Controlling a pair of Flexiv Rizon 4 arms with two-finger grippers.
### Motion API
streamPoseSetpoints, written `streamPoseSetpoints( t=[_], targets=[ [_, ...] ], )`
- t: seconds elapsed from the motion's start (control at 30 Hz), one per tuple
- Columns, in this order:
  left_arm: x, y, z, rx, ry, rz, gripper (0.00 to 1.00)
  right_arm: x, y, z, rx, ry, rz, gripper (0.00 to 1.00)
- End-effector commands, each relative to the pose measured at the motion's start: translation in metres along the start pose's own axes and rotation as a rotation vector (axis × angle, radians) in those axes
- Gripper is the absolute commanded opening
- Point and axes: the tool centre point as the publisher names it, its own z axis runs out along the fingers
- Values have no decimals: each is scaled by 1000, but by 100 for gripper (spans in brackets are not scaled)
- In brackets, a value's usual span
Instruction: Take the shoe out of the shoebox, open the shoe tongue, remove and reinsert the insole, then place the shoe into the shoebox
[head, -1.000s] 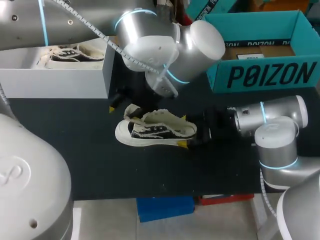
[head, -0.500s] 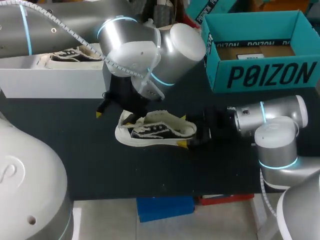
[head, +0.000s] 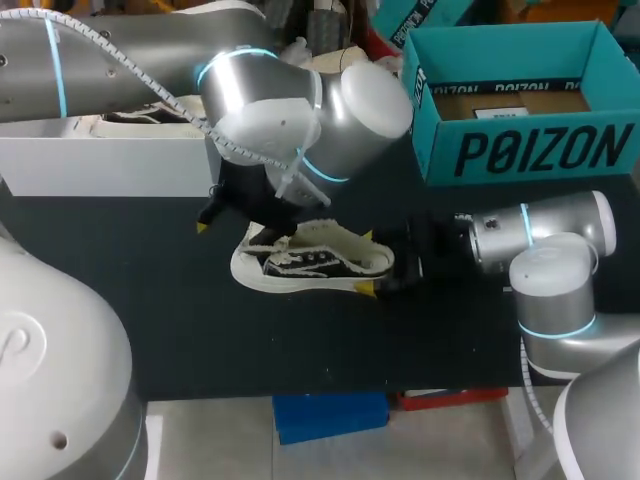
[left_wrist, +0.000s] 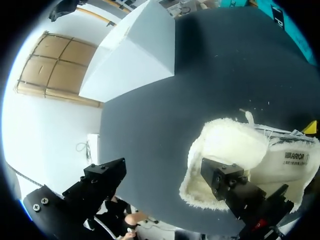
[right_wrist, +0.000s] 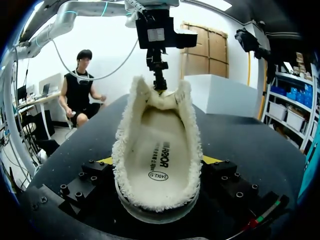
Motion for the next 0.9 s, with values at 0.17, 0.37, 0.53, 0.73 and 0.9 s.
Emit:
streamPoseSetpoints(
  t=[0.17, 0.37, 0.53, 0.73, 0.9],
  targets=[
    [-31, -3, -60, 156, 439, 254, 0, 0, -1, 1, 0, -2, 1, 0],
    [-6, -4, -95, 285, 758, 861, 0, 0, -1, 1, 0, -2, 1, 0],
    [21, -9, -109, 349, 794, 1133, 0, 0, -1, 1, 0, -2, 1, 0],
    [21, -9, -109, 349, 794, 1133, 0, 0, -1, 1, 0, -2, 1, 0],
    [21, -9, -109, 349, 794, 1133, 0, 0, -1, 1, 0, -2, 1, 0]
  ],
)
